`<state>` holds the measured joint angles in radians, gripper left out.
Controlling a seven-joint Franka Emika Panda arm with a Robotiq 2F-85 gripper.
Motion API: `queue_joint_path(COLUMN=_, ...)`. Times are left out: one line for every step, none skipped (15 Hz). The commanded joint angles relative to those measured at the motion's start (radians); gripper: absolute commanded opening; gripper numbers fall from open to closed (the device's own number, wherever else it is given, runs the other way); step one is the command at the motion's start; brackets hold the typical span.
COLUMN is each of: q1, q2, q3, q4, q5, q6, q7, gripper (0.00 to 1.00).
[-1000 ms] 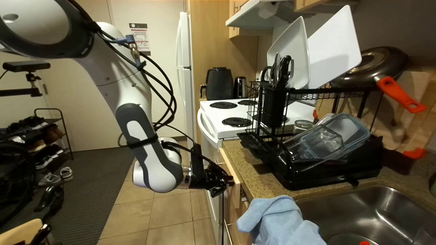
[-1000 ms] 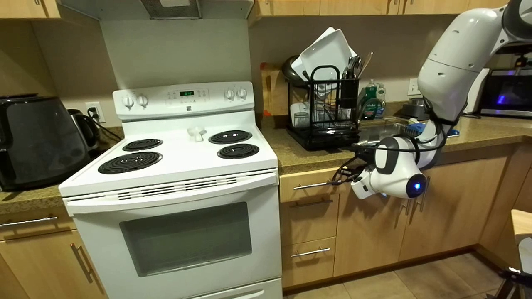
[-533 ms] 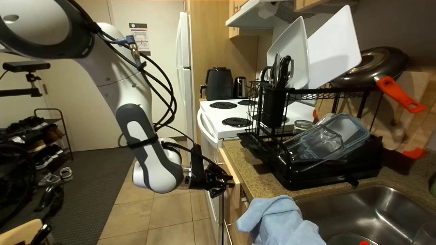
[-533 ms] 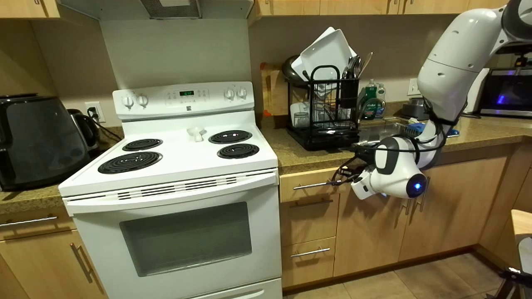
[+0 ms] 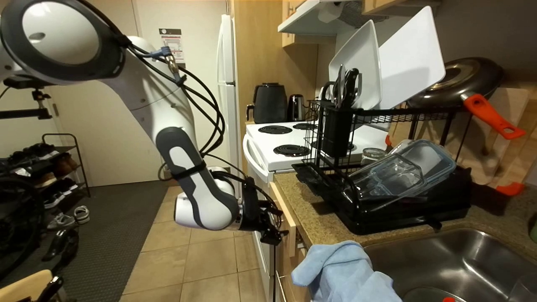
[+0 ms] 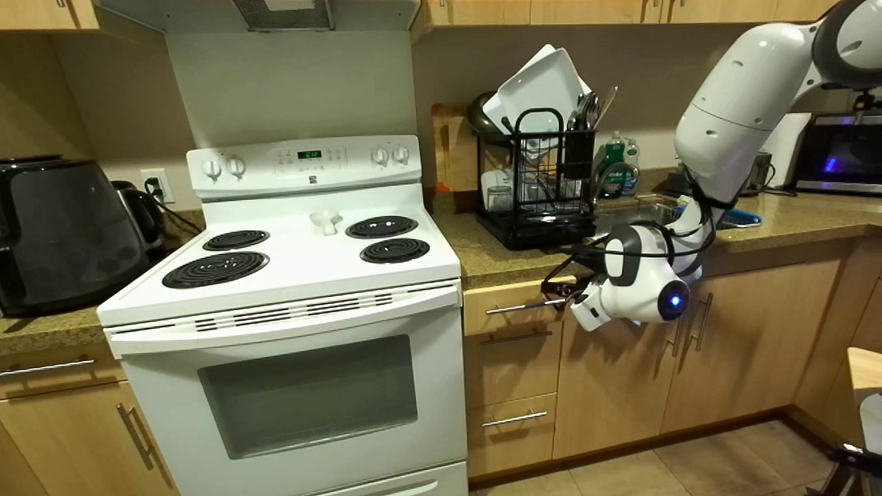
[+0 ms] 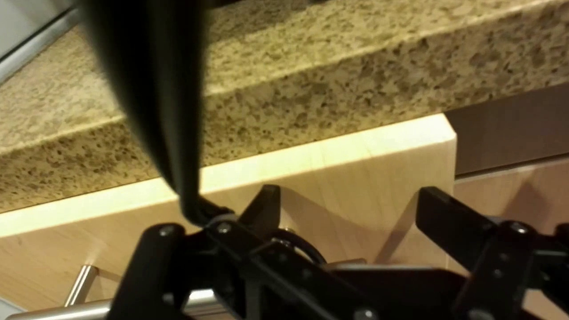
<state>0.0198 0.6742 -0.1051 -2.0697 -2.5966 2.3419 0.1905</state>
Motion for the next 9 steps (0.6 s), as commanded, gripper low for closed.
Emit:
queue_joint_path(q1=0.058, q2=0.057, q3=-0.052, q4=0.131, q5=-0.010, q6=0.100, q7=0.035, gripper=1.00)
queue_joint_path(q1=0.060, q2=0.070, q3=-0.060, q4=0.153, q5=-0.010, q6=0.117, q7=0.043, gripper=1.00)
queue_joint_path(q1=0.062, q2=0.080, q3=-0.067, q4=0.173, q5=-0.010, q6=0.133, q7=0.053, gripper=1.00)
queue_joint_path(q1=0.062, q2=0.088, q3=-0.071, q4=0.189, q5=-0.010, q6=0.145, q7=0.062, gripper=1.00)
queue_joint_path(q1=0.056, q2=0.094, q3=-0.074, q4=0.199, q5=-0.010, q6=0.154, q7=0.070, gripper=0.75)
queue_joint_path(q1=0.052, q2=0.093, q3=-0.077, q4=0.199, q5=-0.009, q6=0.157, q7=0.077, gripper=0.74)
queue_joint_path(q1=0.045, q2=0.091, q3=-0.076, q4=0.196, q5=-0.009, q6=0.156, q7=0.086, gripper=0.68)
queue_joint_path(q1=0.041, q2=0.088, q3=-0.077, q4=0.191, q5=-0.009, q6=0.150, q7=0.095, gripper=0.62)
queue_joint_path(q1=0.042, q2=0.087, q3=-0.077, q4=0.189, q5=-0.009, q6=0.148, q7=0.109, gripper=0.55)
